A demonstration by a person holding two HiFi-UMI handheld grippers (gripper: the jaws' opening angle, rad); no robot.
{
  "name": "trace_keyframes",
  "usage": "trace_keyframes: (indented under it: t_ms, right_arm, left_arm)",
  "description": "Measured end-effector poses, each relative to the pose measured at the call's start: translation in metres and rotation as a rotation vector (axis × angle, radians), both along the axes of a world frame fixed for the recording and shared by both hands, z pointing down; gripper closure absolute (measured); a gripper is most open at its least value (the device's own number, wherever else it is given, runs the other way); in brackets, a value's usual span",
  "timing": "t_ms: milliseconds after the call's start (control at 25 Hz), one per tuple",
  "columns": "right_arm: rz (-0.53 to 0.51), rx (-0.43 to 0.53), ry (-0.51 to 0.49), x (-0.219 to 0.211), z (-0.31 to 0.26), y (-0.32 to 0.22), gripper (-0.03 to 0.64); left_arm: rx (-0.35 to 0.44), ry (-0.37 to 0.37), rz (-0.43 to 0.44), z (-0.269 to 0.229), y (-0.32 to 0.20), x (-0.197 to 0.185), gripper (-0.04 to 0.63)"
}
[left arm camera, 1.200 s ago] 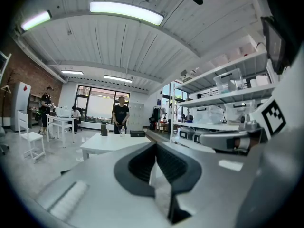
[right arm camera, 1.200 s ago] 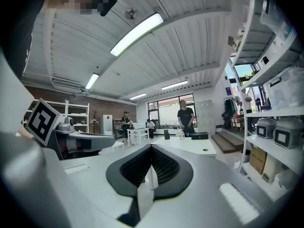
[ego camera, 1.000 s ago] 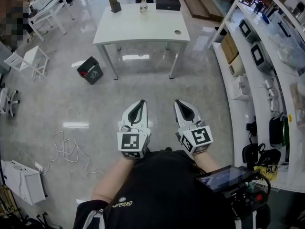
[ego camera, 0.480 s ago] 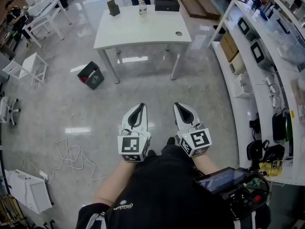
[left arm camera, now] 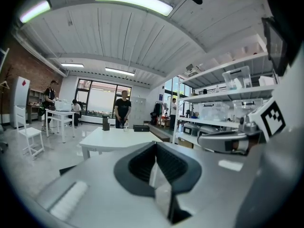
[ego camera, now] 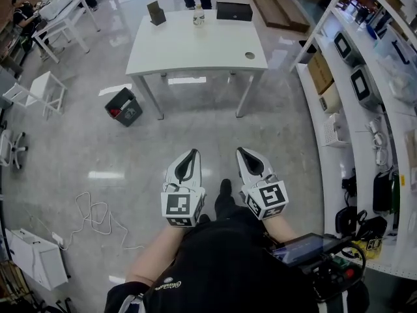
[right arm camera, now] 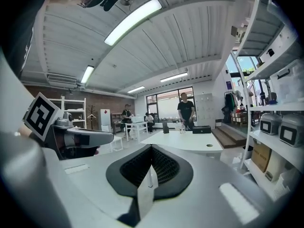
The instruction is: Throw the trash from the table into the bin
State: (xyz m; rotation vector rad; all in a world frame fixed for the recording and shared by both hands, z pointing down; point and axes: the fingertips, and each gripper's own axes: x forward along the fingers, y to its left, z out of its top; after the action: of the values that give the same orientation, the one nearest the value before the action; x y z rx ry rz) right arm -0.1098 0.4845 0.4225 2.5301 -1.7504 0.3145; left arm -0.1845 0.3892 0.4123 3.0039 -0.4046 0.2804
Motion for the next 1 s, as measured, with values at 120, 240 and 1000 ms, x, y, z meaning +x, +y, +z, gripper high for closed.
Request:
trace_keyframes:
  t_ms: [120, 240, 1000]
  right_arm:
    - [-0.022, -0.008, -0.008, 0.035, 0.007, -0.017, 0.616]
    - [-0.047, -0.014, -0.013, 0.074, 0.012, -0.031, 0.615]
    - [-0.169, 0.017, -0.002, 0.226, -0.004, -0.115, 0.615]
  left_arm:
    - [-0.012, -0.016, -0.012, 0.008, -0.015, 0.036, 0.586]
    - [-0.009, -0.02, -0.028, 0.009, -0.029, 0.076, 0.586]
    - [0.012, 0.017, -0.152, -0.009, -0.109, 0.223, 0.586]
